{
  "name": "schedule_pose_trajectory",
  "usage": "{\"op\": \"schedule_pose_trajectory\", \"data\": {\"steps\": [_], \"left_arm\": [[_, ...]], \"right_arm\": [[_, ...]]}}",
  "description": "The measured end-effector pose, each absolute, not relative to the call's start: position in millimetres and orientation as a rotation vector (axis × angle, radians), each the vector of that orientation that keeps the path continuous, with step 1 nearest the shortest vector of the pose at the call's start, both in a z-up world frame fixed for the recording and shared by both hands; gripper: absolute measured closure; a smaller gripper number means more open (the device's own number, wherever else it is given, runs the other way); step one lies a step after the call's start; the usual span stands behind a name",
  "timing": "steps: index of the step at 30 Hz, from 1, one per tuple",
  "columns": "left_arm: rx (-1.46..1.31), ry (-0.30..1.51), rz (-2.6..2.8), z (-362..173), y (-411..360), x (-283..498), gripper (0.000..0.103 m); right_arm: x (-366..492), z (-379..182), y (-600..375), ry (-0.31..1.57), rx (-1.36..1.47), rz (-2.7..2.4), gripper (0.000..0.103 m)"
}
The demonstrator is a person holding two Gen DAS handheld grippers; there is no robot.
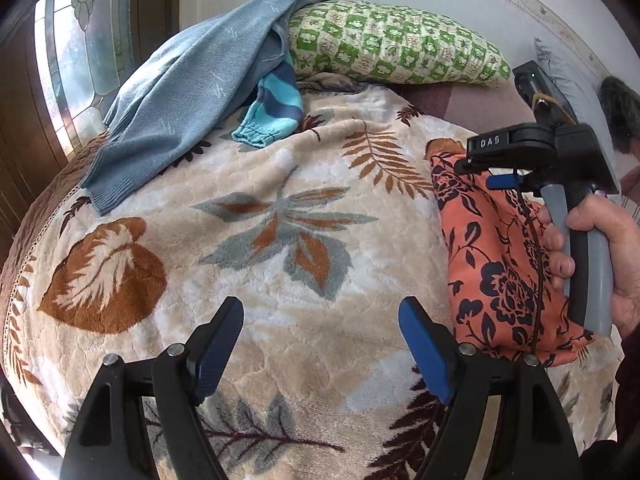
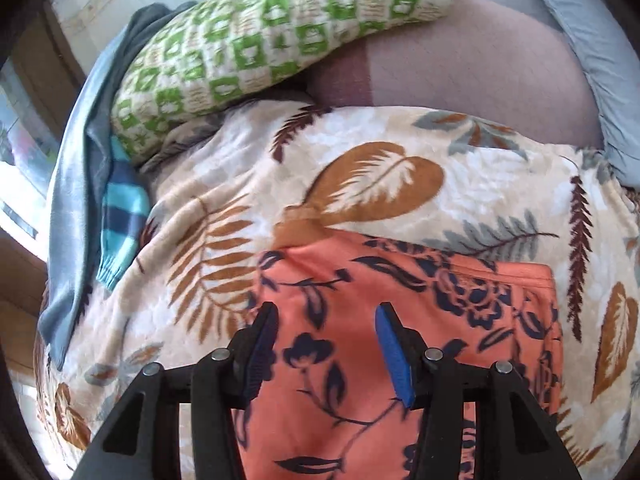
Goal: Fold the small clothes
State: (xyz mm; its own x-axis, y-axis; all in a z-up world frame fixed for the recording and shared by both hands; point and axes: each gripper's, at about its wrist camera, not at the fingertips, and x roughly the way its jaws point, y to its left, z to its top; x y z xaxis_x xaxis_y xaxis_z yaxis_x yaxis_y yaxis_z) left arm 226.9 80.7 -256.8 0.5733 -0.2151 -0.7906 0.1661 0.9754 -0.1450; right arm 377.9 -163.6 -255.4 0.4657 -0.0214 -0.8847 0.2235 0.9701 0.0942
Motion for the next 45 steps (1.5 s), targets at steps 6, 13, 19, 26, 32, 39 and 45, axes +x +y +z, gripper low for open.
{"op": "schedule_pose_trajectory", "data": {"steps": [6,13,19,26,32,39,45], "left_arm": [[-0.044,0.943,-0.143,-262,99,230,0.023],[-0.029,0.923,-0.109,-258,105,228,0.023],[0.022,0.855,-0.135,-244,94,215,0.023],[0.148,0.782,-0.176,-230,67,199,0.015],[0.239,0.747,-0.221,-224,47,171,0.015],[0.268,0.662,-0.249,-201,32,110,0.013],[0.189,0.677,-0.253,-171,38,63,0.012]], "right_arm": [[374,-300,-92,1.166,-0.194,-0.189,0.032],[322,-227,-112,0.94,0.018,-0.122,0.033],[252,-156,-131,0.754,0.073,-0.098,0.033],[153,-140,-161,0.701,0.147,-0.098,0.033],[86,-162,-188,0.748,0.194,-0.127,0.033],[21,-169,-207,0.755,0.184,-0.173,0.033],[-27,-141,-212,0.658,0.178,-0.191,0.033]]}}
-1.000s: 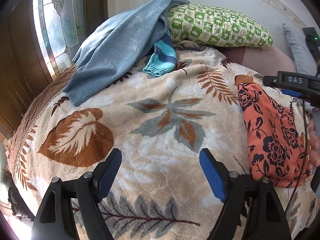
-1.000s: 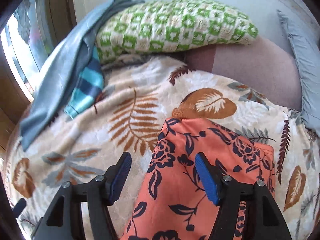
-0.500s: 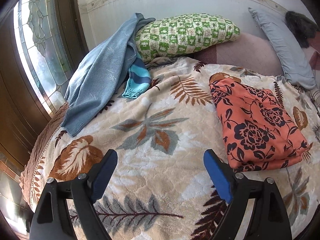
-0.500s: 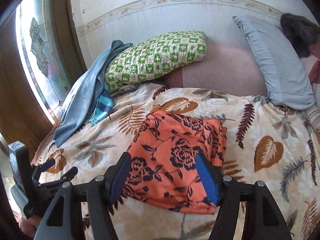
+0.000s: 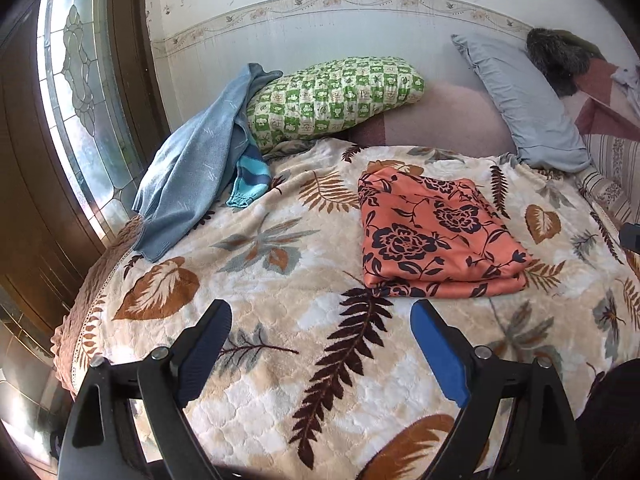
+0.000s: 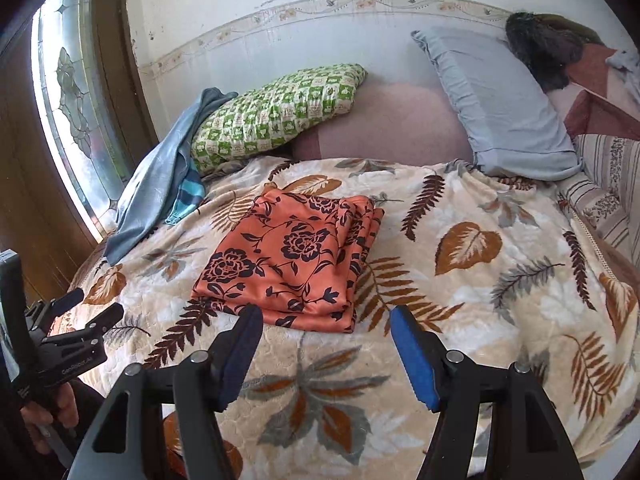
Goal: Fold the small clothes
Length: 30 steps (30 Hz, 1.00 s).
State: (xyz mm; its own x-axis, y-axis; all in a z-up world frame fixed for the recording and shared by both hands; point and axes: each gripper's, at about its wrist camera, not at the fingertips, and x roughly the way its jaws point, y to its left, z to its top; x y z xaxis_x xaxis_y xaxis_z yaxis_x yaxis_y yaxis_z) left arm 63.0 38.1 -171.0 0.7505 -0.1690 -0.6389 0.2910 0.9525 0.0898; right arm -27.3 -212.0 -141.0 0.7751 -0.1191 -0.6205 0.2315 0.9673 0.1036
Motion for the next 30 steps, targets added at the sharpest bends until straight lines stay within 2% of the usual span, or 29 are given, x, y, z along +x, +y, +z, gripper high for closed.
{"op": "schedule_pose_trajectory", "data": {"steps": [12,30], "left_arm": [[0.188,0.518,-0.099,-70,59,18,0.007],[0.141,0.473,-0.069,-34,76,-11,0.006]], "right_arm": [[-89,-68,-194,0.464,0.243,-0.188,0.031],[-111,-47,-152,0.442,0.244,-0.123,0.031]]}}
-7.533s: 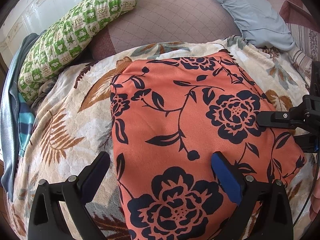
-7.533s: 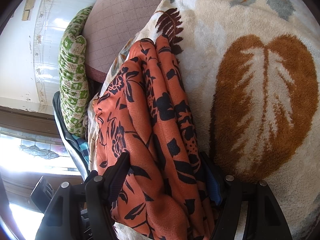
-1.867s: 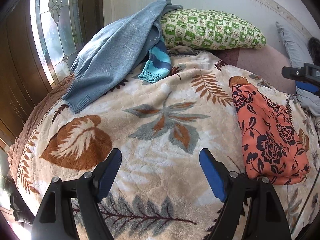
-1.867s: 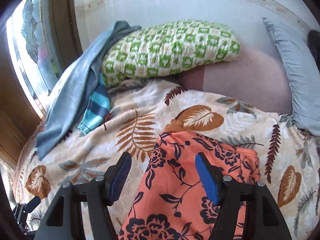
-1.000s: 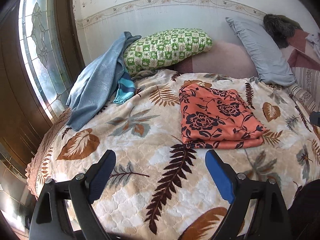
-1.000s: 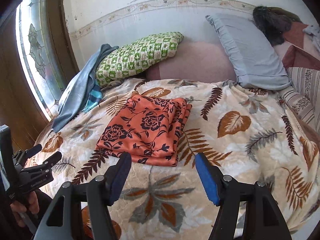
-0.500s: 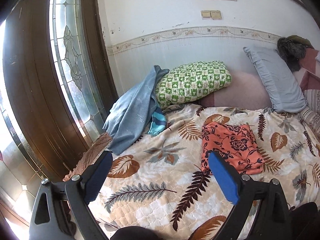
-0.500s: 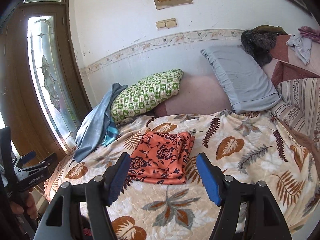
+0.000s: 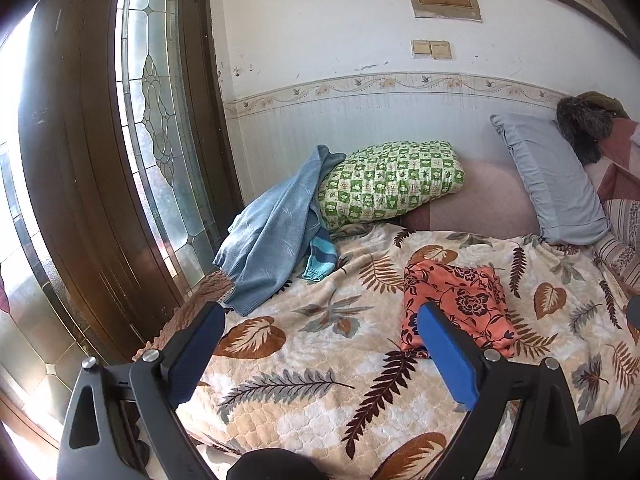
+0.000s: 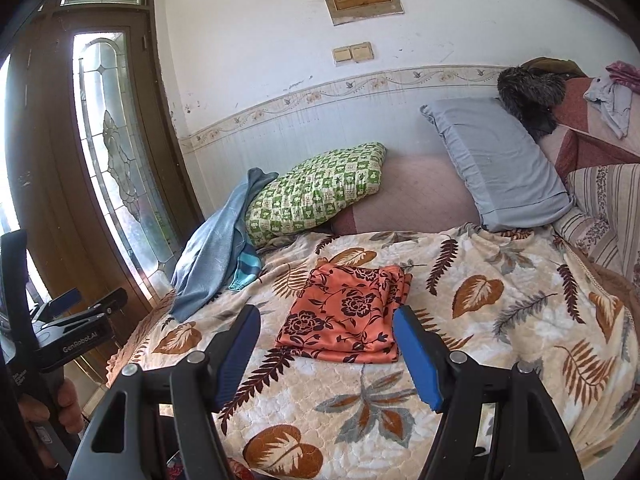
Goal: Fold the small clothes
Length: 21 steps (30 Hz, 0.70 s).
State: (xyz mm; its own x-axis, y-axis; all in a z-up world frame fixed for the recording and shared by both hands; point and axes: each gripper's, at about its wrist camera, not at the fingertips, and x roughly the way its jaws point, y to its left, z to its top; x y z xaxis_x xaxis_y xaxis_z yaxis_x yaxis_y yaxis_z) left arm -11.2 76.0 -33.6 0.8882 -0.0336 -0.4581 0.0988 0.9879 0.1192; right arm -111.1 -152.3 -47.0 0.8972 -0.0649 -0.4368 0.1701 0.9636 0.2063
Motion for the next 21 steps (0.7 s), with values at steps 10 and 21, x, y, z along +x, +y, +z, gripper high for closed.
{"op": "schedule_pose_trajectory", "data": {"steps": [10,21], "left_arm": [[0.112,0.434,-0.08,-17,85,-25,0.006],[0.095,0.412,-0.087,-9,88,-31,0.006]], "right_arm": [[-116,-39,-137,0.431,0.219,-0.091,0.03],[-110,-42,-122,0.443,0.194,-0.052,0.03]]}}
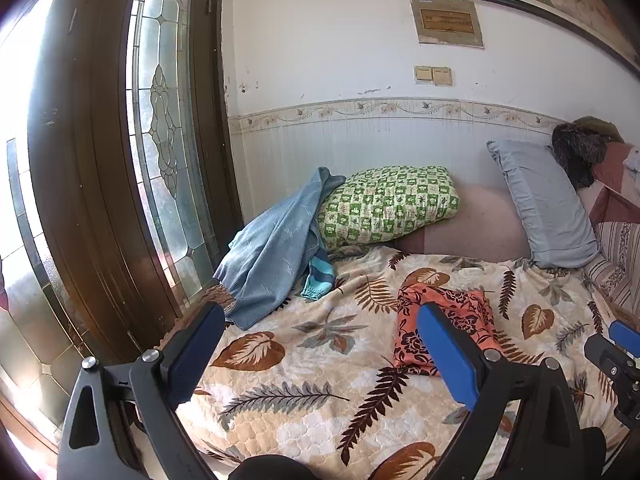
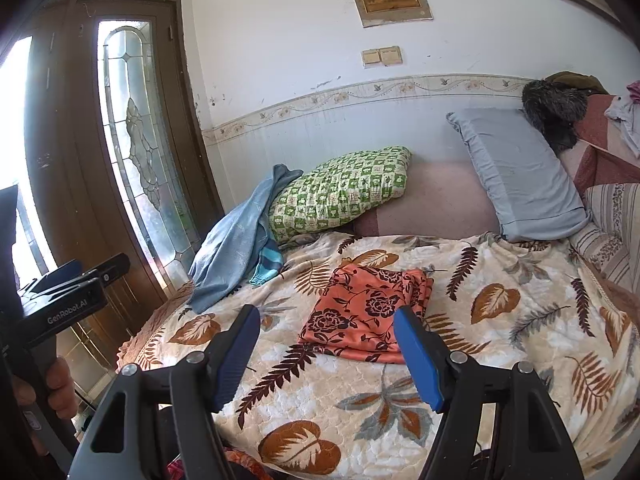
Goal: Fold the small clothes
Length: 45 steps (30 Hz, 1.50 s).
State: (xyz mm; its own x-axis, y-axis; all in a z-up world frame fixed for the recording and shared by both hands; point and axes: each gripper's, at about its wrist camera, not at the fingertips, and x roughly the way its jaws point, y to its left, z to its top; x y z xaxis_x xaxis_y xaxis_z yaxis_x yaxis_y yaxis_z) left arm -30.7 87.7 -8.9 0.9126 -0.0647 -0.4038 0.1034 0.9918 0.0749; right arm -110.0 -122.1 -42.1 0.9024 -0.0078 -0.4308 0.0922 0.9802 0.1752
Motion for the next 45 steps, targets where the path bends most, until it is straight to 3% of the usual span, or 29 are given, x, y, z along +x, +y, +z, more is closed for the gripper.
{"op": "schedule_pose_trajectory", "data": {"steps": [45], "left_arm": [[0.127,0.436,-0.144,-16,73,-20,0.006]], "right_arm": [[-73,-64,-111,0.493,0.218,0.011,0.03]]}}
